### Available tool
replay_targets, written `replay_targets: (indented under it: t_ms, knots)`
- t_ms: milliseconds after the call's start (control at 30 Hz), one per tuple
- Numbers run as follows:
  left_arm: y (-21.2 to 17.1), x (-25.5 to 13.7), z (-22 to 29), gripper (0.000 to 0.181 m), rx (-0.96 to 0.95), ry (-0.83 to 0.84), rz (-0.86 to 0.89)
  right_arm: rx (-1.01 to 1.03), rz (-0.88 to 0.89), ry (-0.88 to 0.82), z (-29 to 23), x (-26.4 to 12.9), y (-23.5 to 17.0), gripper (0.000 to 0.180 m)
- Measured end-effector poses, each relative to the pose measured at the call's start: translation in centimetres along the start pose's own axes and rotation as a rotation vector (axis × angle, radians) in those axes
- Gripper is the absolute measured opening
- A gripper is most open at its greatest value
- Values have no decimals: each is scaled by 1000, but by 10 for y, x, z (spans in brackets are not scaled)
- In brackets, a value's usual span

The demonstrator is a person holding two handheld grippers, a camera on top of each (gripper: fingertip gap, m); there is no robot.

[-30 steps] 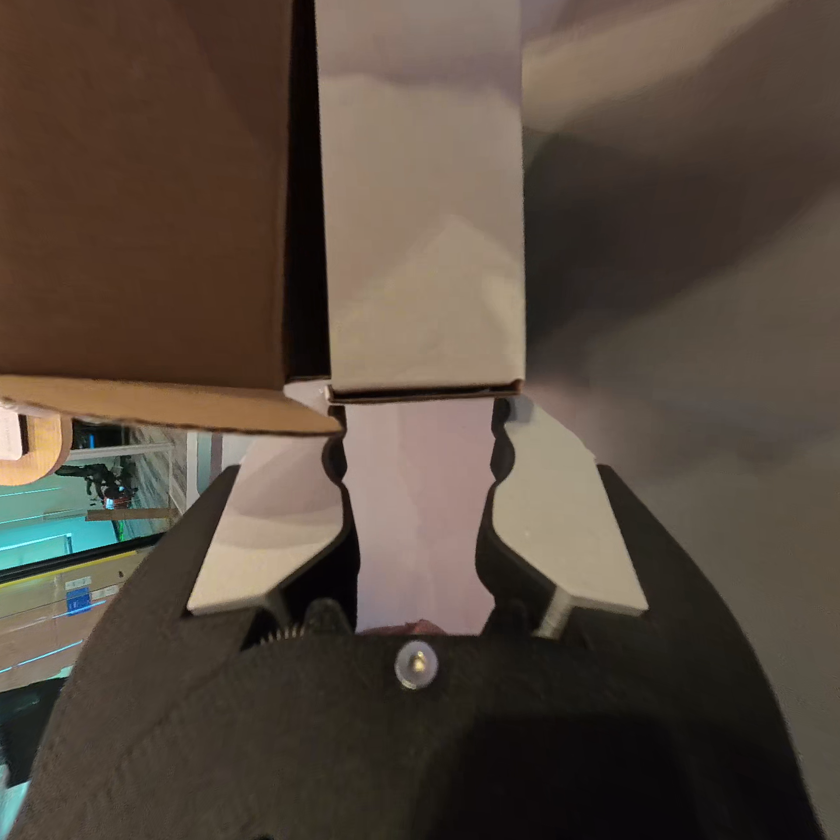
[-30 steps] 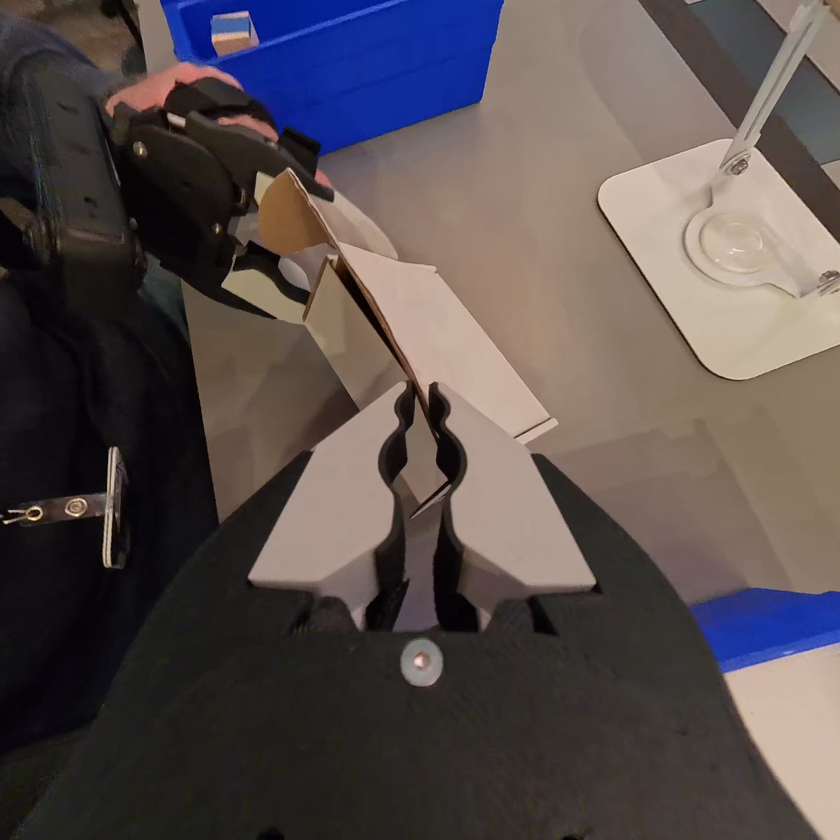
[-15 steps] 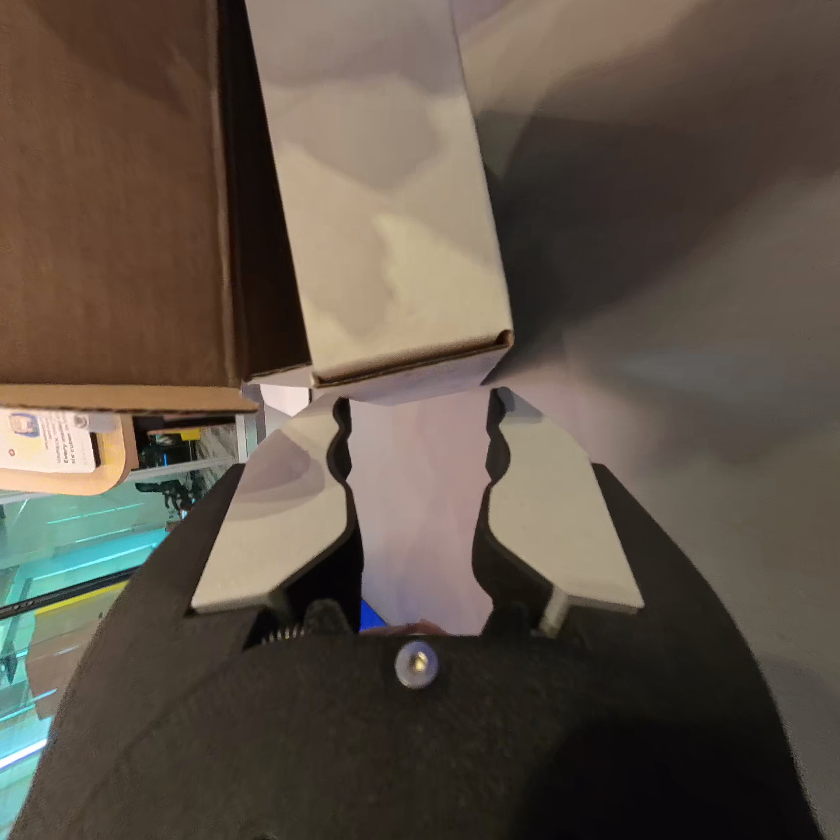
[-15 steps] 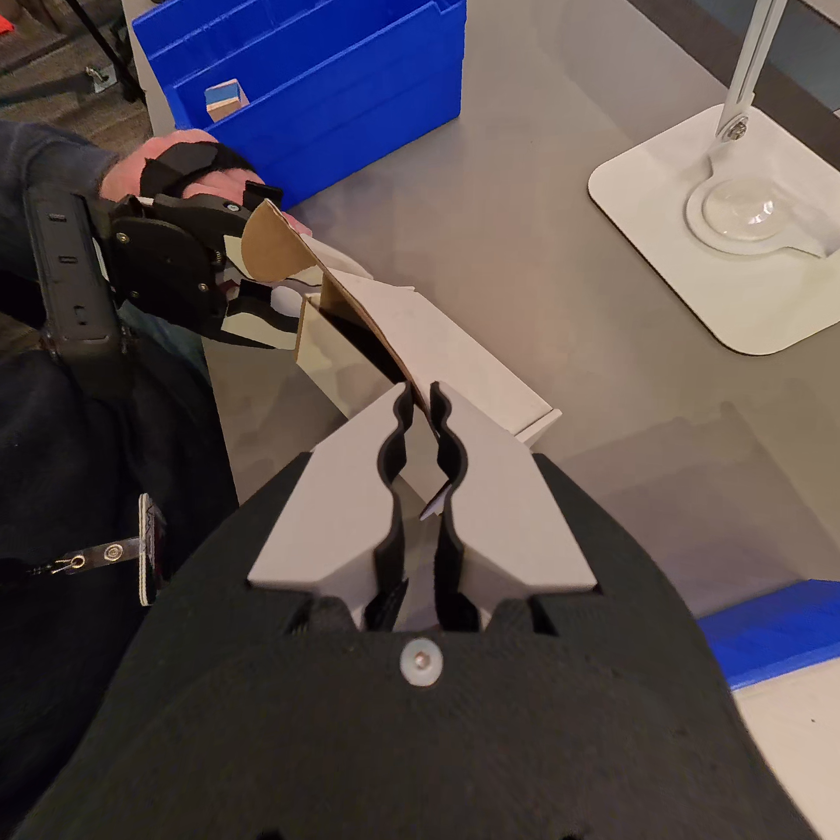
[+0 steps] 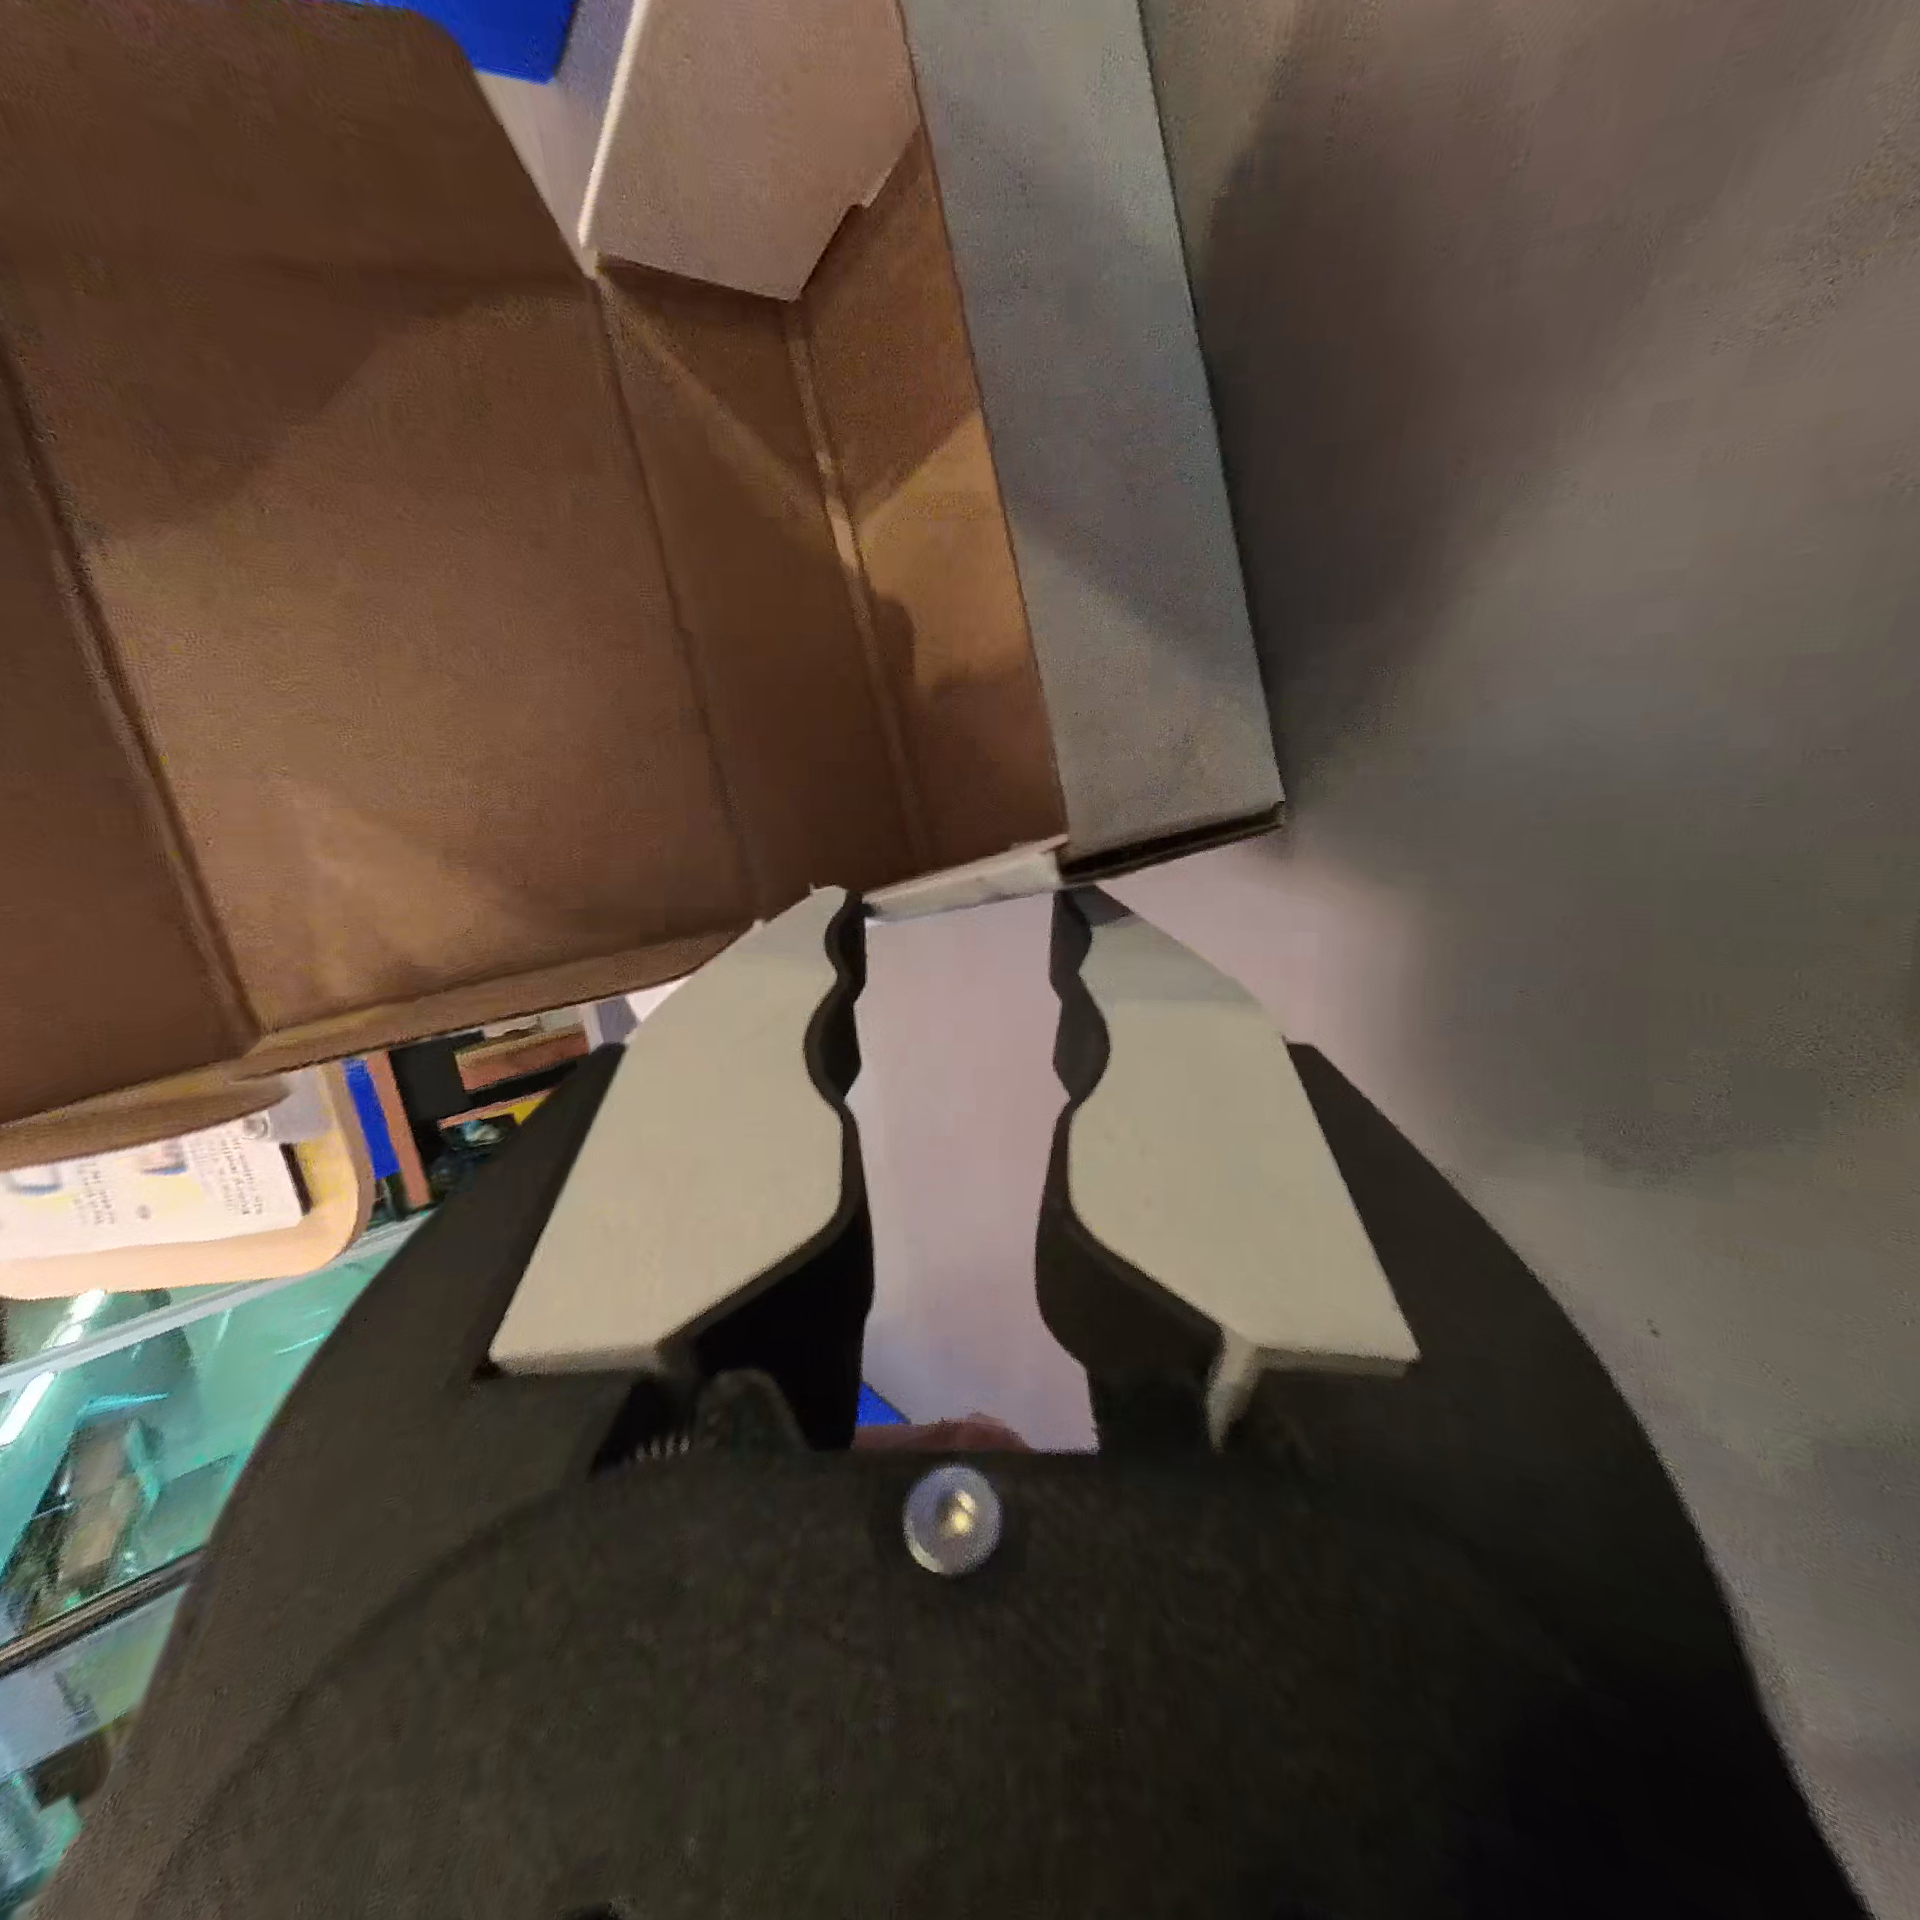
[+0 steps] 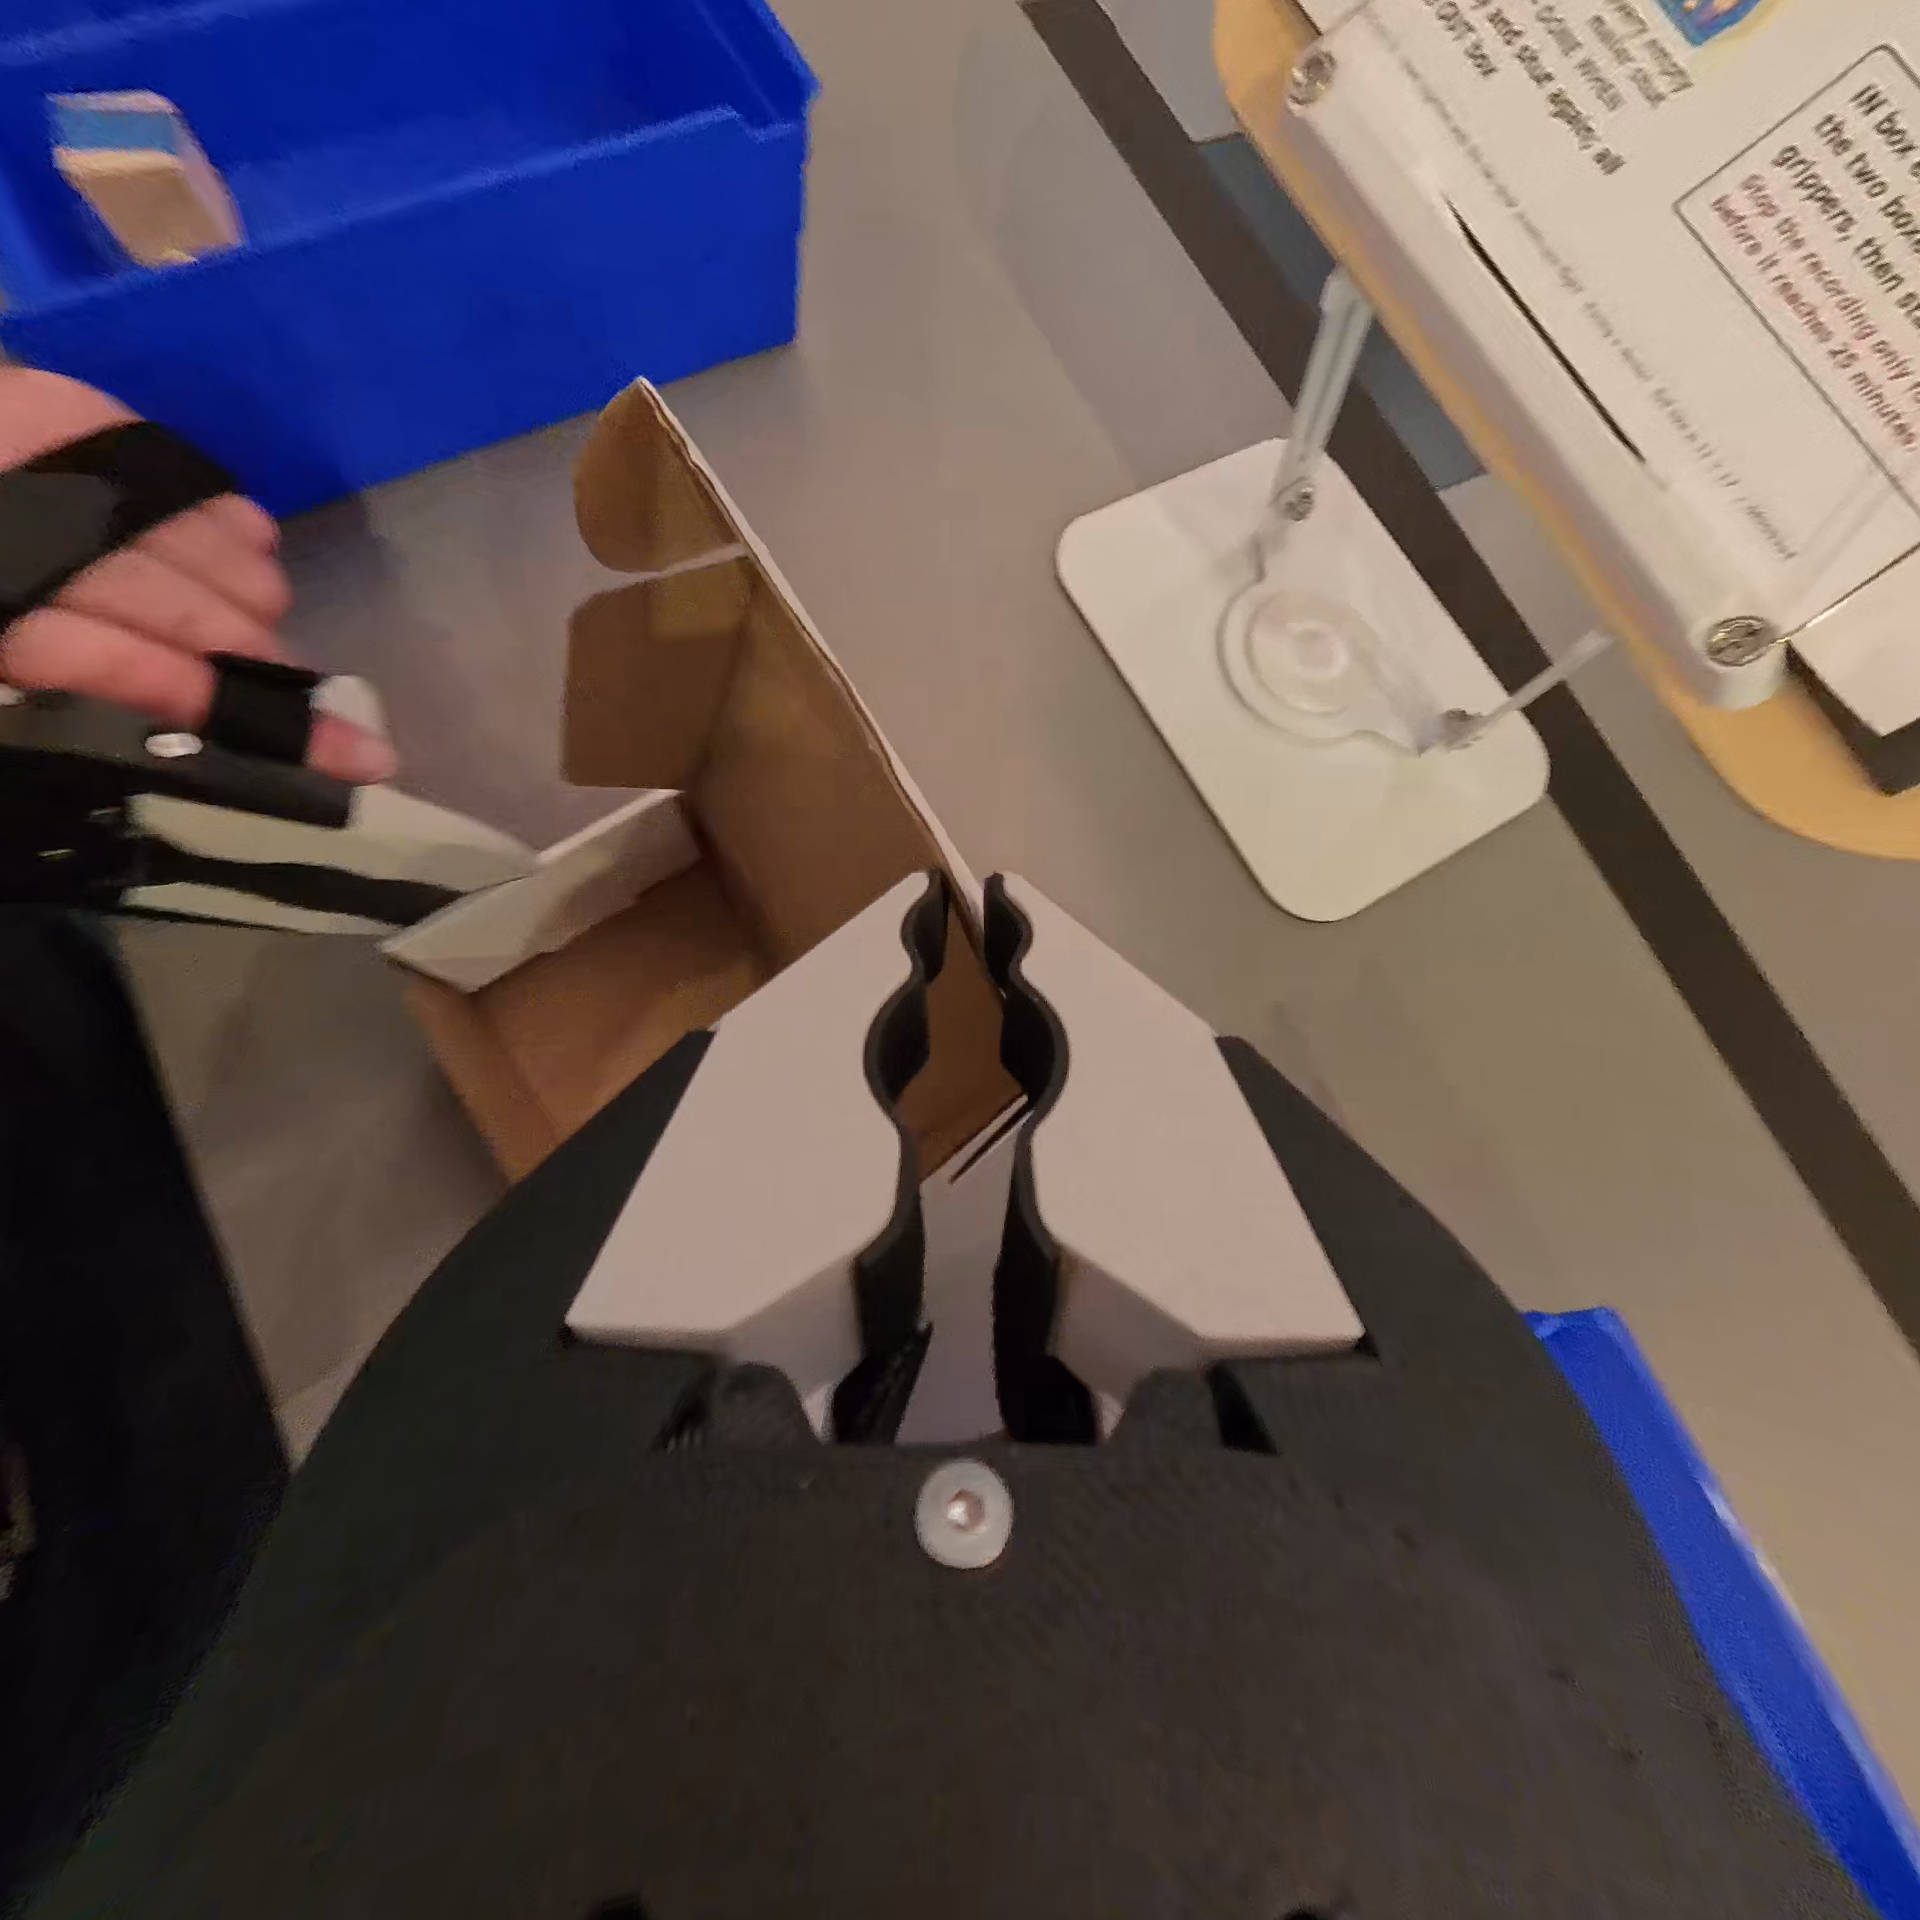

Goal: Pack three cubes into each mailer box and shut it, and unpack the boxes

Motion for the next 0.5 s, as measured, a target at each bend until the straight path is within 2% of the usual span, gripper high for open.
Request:
replay_targets:
  t_ms: [133, 333, 500]
  knots:
    - [1, -1, 0, 34, -9, -19, -2, -55, -128, -105, 27, 39, -12, 5]
    - [3, -1, 0, 34, -2, -22, -10, -87, -362, -162, 51, 92, -61, 4]
    - [3, -1, 0, 34, 6, -23, -22, -76, -493, -114, 53, 102, -76, 6]
Point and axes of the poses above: each gripper's, where its closed fingertips meet, x out along the fingers, y out of its top, z = x × y across the jaws, the point moved 3 cm from there along -x, back along the fingers, and after that the axes turned 5 degrees about x, right-handed, at the moved point
